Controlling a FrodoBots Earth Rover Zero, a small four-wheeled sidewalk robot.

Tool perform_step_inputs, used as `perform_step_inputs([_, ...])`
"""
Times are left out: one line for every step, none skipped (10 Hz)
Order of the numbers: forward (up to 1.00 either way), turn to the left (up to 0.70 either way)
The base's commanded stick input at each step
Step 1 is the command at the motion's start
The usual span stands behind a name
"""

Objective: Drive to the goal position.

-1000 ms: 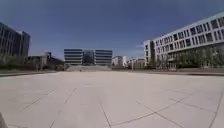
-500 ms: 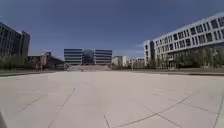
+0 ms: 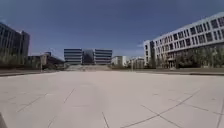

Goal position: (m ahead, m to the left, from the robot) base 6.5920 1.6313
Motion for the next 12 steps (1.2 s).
perform_step_inputs([0.09,-0.05])
perform_step_inputs([0.09,-0.05])
perform_step_inputs([0.09,-0.05])
perform_step_inputs([0.09,-0.05])
perform_step_inputs([0.09,-0.05])
perform_step_inputs([0.09,-0.05])
perform_step_inputs([0.09,-0.05])
perform_step_inputs([0.09,-0.05])
perform_step_inputs([0.09,-0.05])
perform_step_inputs([0.09,-0.05])
perform_step_inputs([0.09,-0.05])
perform_step_inputs([0.09,-0.05])
